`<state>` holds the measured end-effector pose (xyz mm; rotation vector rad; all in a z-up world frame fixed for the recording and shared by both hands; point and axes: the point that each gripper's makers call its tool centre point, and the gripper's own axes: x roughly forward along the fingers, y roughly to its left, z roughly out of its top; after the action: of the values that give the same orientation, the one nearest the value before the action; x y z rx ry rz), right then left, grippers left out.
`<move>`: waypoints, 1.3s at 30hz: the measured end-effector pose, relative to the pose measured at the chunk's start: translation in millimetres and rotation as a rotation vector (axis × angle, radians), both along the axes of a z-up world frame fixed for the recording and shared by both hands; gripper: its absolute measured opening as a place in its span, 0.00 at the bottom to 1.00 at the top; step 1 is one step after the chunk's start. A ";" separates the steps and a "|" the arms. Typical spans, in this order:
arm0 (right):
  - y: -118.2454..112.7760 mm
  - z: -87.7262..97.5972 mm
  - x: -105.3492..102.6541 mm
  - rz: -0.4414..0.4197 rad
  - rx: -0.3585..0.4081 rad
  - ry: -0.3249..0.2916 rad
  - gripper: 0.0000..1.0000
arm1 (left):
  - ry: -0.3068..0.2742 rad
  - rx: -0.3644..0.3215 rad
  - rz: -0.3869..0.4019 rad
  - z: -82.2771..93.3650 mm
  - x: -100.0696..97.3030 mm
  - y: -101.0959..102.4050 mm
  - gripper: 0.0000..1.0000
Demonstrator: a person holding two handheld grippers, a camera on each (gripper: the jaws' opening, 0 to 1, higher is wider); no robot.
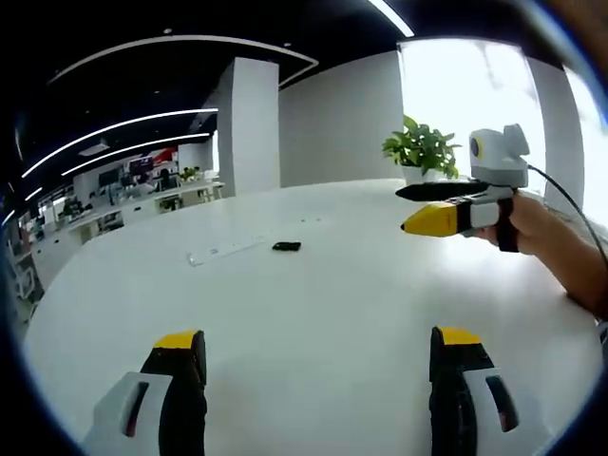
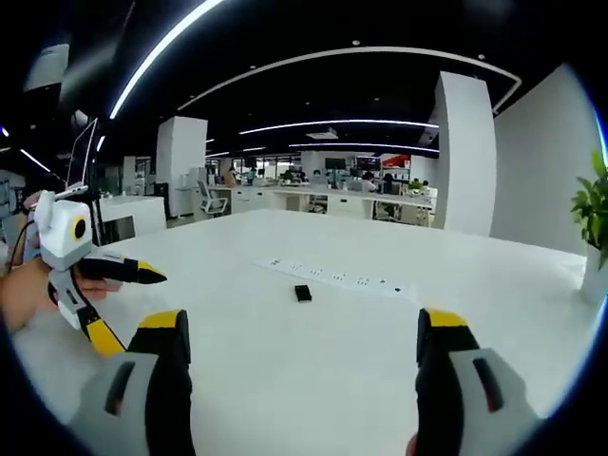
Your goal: Snap the two parts of the plastic buckle together until the buckle closes and remains connected.
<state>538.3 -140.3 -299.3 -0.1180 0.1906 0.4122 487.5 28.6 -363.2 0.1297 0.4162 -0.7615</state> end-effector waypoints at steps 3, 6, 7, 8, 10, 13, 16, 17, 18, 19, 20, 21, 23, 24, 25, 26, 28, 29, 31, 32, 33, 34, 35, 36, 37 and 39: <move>-1.5 -1.5 -2.0 0.000 -0.014 -0.002 1.00 | -0.005 0.001 0.003 1.4 -2.3 0.3 0.99; -2.7 -1.9 -4.6 0.002 -0.023 -0.006 1.00 | -0.005 -0.005 0.011 2.8 -3.2 1.9 0.99; -2.6 -1.6 -5.3 0.002 -0.027 -0.008 1.00 | -0.006 -0.005 0.013 2.9 -3.4 2.3 0.99; -2.8 -1.3 -6.2 0.003 -0.030 -0.009 1.00 | -0.006 -0.005 0.017 3.1 -3.6 3.5 0.99; -2.5 0.3 -8.0 0.005 -0.022 -0.013 1.00 | -0.005 -0.007 0.021 3.3 -4.6 4.4 0.99; -1.3 -0.4 -12.3 0.014 -0.021 -0.012 1.00 | -0.006 -0.009 0.026 3.9 -6.0 4.7 0.99; -2.2 -1.5 -14.4 0.016 -0.026 -0.009 1.00 | -0.007 -0.008 0.024 3.4 -5.0 4.9 0.99; -3.1 -1.8 -15.6 0.014 -0.028 -0.008 1.00 | -0.007 -0.007 0.023 3.2 -5.6 4.5 0.99; -4.3 -1.8 -16.6 0.012 -0.027 -0.008 1.00 | -0.006 -0.005 0.021 3.0 -6.4 4.0 0.99; -5.1 -1.6 -16.8 0.011 -0.026 -0.008 0.99 | -0.007 -0.005 0.020 3.3 -7.3 3.7 0.99; -5.6 -1.5 -16.6 0.009 -0.027 -0.008 0.99 | -0.011 -0.008 0.020 4.4 -7.7 3.6 0.99; -6.0 -1.4 -17.0 0.008 -0.027 -0.009 0.99 | -0.013 -0.010 0.021 5.2 -8.0 3.7 0.99; -6.1 -1.6 -17.1 0.006 -0.027 -0.009 0.99 | -0.014 -0.018 0.025 6.7 -4.6 6.3 0.99; -5.8 -2.1 -17.0 0.006 -0.026 -0.006 0.99 | -0.013 -0.020 0.027 7.2 -4.4 6.8 0.99; -5.5 -2.8 -17.3 0.007 -0.027 -0.004 0.99 | -0.013 -0.020 0.029 7.3 -4.4 7.2 0.99; -5.2 -3.0 -17.3 0.006 -0.029 -0.005 0.99 | -0.014 -0.022 0.029 7.6 -4.6 7.3 0.99; -5.0 -3.8 -18.2 0.004 -0.035 -0.005 0.99 | -0.012 -0.024 0.030 7.7 -5.2 7.1 0.99; -4.8 -3.8 -19.0 0.004 -0.034 -0.005 0.99 | -0.012 -0.023 0.029 7.5 -5.7 6.8 0.99; -5.0 -3.2 -21.5 0.003 -0.025 -0.008 0.99 | -0.013 -0.021 0.029 7.3 -5.9 6.6 0.99; -6.0 -5.0 -24.1 0.001 -0.029 -0.008 0.99 | -0.012 -0.019 0.028 6.8 -4.1 7.2 0.99; -7.4 -6.9 -25.8 -0.002 -0.035 -0.006 0.99 | -0.012 -0.018 0.028 6.7 -3.7 7.3 0.99; -8.6 -8.1 -26.8 -0.003 -0.037 -0.004 0.99 | -0.013 -0.018 0.028 6.8 -3.5 7.2 0.99; -9.7 -8.9 -27.3 -0.003 -0.036 -0.003 0.99 | -0.014 -0.018 0.027 7.1 -3.6 6.8 0.99; -10.2 -9.7 -28.0 -0.004 -0.034 0.000 0.99 | -0.014 -0.018 0.025 7.3 -3.8 6.2 0.99; -10.6 -10.1 -28.5 -0.004 -0.033 0.001 0.99 | -0.014 -0.019 0.024 7.4 -4.1 5.8 0.99; -11.0 -10.3 -30.1 -0.005 -0.031 0.001 0.99 | -0.013 -0.019 0.022 6.6 -5.0 4.8 0.99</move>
<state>508.2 -151.4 -309.6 -0.1480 0.1983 0.4040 482.5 33.4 -356.6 0.1125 0.3972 -0.7422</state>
